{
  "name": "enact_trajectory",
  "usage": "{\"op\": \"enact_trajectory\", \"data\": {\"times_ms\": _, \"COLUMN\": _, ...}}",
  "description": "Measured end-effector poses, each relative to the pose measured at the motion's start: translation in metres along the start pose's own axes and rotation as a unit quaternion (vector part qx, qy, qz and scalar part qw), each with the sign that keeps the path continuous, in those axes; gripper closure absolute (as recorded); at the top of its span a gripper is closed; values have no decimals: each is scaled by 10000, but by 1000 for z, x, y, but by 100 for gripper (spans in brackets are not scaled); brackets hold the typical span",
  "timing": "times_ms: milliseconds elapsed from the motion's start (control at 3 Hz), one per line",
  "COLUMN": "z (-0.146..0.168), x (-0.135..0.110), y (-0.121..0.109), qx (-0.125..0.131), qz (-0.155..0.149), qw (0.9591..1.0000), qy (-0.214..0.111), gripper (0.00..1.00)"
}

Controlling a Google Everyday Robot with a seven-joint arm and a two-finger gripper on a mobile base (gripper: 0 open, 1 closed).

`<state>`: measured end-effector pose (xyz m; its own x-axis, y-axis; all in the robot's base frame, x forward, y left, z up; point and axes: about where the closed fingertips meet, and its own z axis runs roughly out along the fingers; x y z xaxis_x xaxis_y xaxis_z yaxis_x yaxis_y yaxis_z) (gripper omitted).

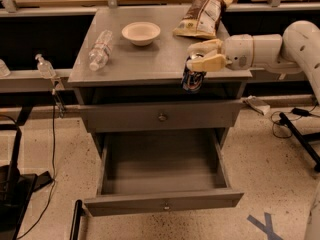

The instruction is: Pick pepsi can from middle drawer and place on counter

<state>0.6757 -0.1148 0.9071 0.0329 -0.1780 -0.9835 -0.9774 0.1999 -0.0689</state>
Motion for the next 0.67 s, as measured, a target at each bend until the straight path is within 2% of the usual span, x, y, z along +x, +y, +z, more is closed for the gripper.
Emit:
{"op": "enact_trajectory", "data": {"times_ms": 333, "z": -13, "x": -10, "y": -26, "qx": 362, "qz": 32, "qw": 9993, "qy": 74, "gripper": 100}}
{"op": "enact_trajectory", "data": {"times_ms": 667, "z": -25, "x": -10, "y": -41, "qx": 612, "qz": 200, "qw": 9978, "qy": 168, "gripper": 100}}
